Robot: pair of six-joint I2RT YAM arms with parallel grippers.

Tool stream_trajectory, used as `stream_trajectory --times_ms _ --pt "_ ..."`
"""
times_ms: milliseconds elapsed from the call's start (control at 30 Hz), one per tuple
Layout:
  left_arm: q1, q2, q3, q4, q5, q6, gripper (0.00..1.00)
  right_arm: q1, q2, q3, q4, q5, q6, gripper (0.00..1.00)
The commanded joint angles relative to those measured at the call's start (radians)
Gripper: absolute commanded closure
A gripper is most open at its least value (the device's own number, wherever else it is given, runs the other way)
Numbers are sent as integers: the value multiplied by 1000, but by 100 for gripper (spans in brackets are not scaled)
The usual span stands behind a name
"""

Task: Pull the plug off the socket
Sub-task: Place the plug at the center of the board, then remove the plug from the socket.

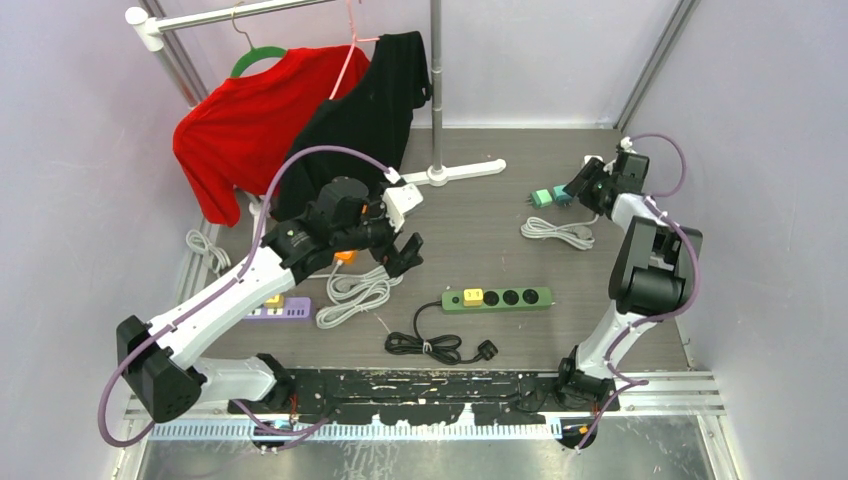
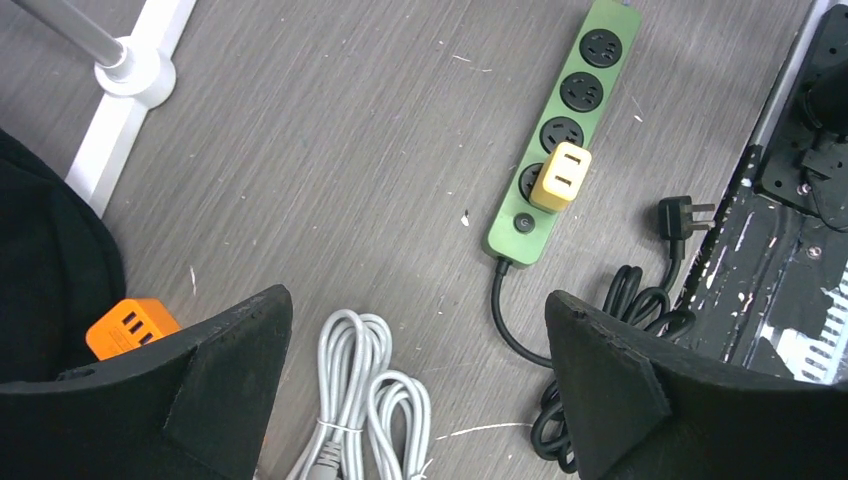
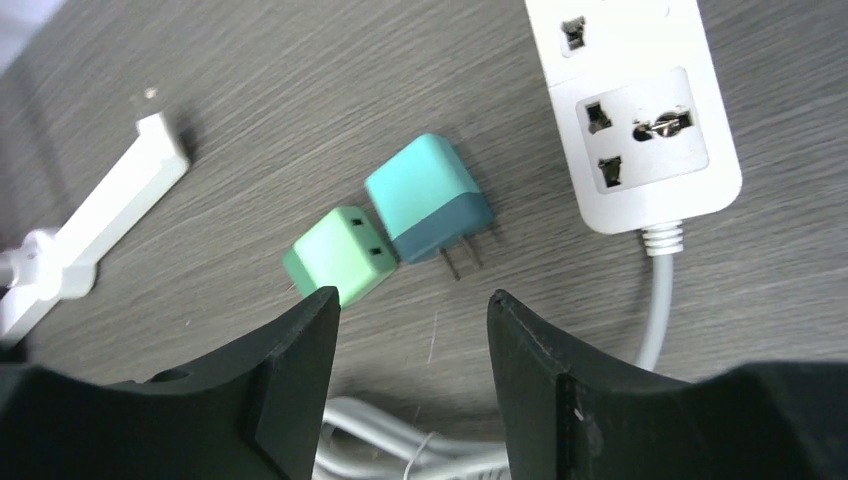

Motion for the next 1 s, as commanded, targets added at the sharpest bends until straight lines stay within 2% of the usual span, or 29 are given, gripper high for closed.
stream_trajectory --times_ms 0,167,300,433,500,567,633,700,767,967 --pt "-2 -23 -1 8 -21 38 5 -13 -192 -29 36 -153 -143 39" --pt "-2 -26 -12 12 -28 55 5 -16 -325 -121 13 -674 -268 40" --pt "-2 -28 -17 13 -33 61 5 -14 -444 -225 99 -857 -304 41" --pt "-2 -23 -18 16 -26 63 6 20 -535 -281 90 -964 -357 40" --pt "-1 -20 -19 16 -26 66 6 47 -582 -294 15 -1008 -456 36" --pt "-1 -19 -21 16 -26 70 7 80 -615 -283 -165 -1055 -658 31" --pt "-2 -16 -23 16 -28 73 7 109 -635 -260 -482 -1110 -1054 22" --pt "-2 -15 -23 16 -25 75 7 127 -640 -245 -711 -1142 -1331 11" --pt "-2 -10 -24 18 -25 77 8 150 -641 -249 -761 -1132 -1391 7" --pt "-2 0 -26 17 -25 81 9 236 -629 -277 -762 -1012 -1451 7"
